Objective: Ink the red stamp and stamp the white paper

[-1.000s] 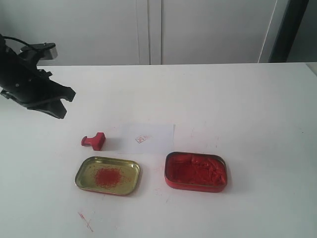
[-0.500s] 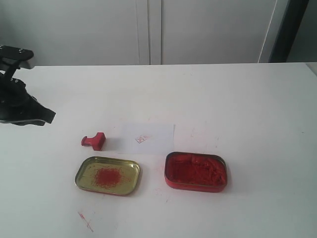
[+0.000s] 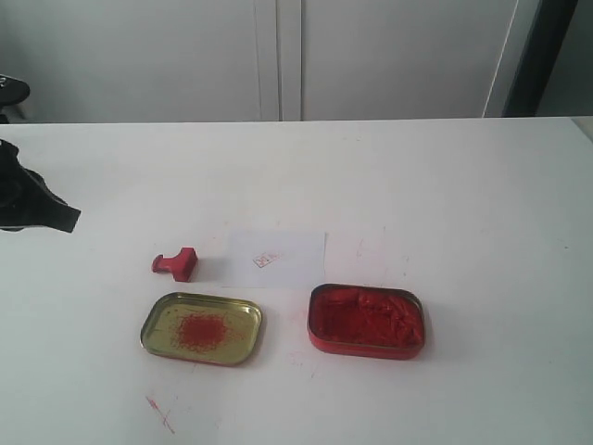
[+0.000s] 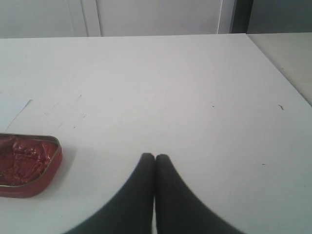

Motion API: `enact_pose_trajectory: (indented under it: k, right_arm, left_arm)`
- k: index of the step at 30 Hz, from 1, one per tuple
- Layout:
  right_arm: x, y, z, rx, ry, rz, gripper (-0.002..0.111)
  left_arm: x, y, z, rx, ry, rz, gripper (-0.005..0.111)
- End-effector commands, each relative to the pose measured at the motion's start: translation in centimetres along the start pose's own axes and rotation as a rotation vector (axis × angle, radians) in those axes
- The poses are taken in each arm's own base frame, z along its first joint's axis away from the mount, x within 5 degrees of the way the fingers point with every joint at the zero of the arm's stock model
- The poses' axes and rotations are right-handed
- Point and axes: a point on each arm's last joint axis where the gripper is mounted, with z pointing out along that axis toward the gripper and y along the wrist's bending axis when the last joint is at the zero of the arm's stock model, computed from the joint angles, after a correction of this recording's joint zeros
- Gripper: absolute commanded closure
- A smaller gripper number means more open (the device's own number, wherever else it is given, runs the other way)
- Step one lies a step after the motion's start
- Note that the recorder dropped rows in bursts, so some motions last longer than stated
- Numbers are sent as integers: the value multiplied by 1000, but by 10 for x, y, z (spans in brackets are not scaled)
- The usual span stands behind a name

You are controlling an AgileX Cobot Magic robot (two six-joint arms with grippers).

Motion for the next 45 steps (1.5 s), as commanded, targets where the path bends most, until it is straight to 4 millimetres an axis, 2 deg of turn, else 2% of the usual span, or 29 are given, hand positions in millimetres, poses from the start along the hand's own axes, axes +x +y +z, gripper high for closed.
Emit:
enact_pose_trajectory:
  k: [1, 17, 21, 31, 42, 45]
  right_arm:
    - [0, 0, 0, 5, -13, 5, 108]
    - [0, 0, 0, 5, -13, 5, 108]
    - [0, 0, 0, 5, -13, 5, 108]
    - [0, 0, 0, 5, -13, 5, 108]
    - [0, 0, 0, 5, -13, 5, 108]
    - [0, 0, 0, 5, -13, 5, 108]
  left_arm:
    - [3, -3, -3, 15, 13, 6, 107]
    - [3, -3, -3, 16, 16, 6, 107]
    - [4, -1, -3, -5, 26, 81, 107]
    - [4, -1, -4, -6, 26, 82, 107]
    - [2, -2, -18, -14, -20, 4, 107]
    - [1, -5, -31, -17, -60, 0, 107]
